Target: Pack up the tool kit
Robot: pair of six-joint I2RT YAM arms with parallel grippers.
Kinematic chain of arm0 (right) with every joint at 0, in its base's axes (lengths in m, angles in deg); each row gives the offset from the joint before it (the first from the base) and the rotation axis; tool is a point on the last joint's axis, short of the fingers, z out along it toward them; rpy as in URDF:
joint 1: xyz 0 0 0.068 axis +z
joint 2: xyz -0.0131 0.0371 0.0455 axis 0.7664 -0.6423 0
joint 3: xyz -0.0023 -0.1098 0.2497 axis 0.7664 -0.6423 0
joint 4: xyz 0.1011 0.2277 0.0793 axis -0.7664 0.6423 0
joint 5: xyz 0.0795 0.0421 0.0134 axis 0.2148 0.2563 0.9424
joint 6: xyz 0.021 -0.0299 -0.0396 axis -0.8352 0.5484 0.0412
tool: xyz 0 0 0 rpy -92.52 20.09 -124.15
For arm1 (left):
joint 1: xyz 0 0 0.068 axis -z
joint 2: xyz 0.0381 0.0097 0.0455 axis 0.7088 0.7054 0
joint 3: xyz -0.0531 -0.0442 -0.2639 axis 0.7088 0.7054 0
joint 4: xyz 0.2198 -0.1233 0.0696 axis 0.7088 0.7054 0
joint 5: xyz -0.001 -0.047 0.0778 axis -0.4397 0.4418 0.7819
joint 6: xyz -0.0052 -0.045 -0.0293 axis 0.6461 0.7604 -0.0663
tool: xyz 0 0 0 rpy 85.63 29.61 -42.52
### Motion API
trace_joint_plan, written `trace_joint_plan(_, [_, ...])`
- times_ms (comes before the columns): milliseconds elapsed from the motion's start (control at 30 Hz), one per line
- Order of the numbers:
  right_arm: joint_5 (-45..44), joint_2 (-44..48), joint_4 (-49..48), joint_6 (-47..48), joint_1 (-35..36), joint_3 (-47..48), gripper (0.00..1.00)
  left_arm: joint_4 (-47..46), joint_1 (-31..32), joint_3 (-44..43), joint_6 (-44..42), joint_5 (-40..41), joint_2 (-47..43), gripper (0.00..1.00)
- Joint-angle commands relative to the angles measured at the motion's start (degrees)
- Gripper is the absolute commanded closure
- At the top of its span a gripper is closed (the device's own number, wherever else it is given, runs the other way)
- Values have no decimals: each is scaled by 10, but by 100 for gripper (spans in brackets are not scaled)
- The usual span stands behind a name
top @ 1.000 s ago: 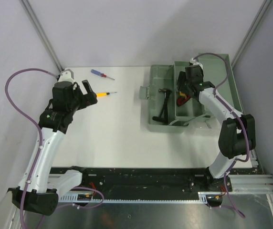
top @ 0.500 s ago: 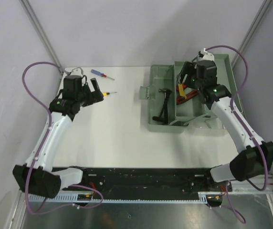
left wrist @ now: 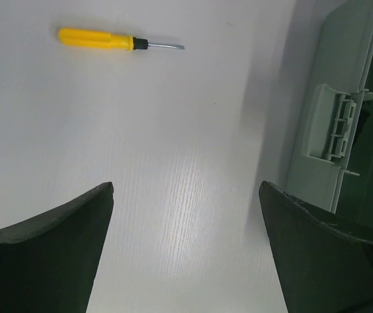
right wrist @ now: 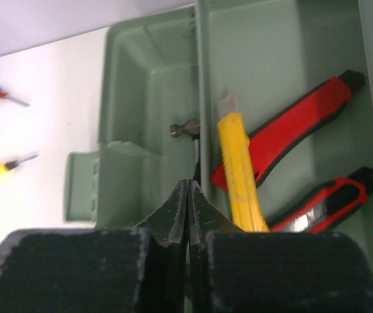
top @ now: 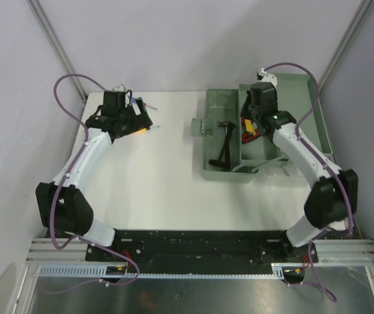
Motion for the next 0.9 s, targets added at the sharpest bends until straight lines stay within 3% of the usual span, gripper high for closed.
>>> trace_joint_plan(0, [-47,-81,-36,-3,-15,83,100,-18,-4,-8,6,-17,-21,2])
trace_joint_plan(167, [-74,-191,26,4,-27,198,100,-18,-4,15,-2,-16,-39,2])
trace_joint_plan(500, [-84,-212,3,-32,-58,173,100,-17,-4,29,-17,-9,-54,2])
trace_joint_plan(867, [29,-244,116,-13,-84,193,100,-17,-4,36,-19,-13,-55,2])
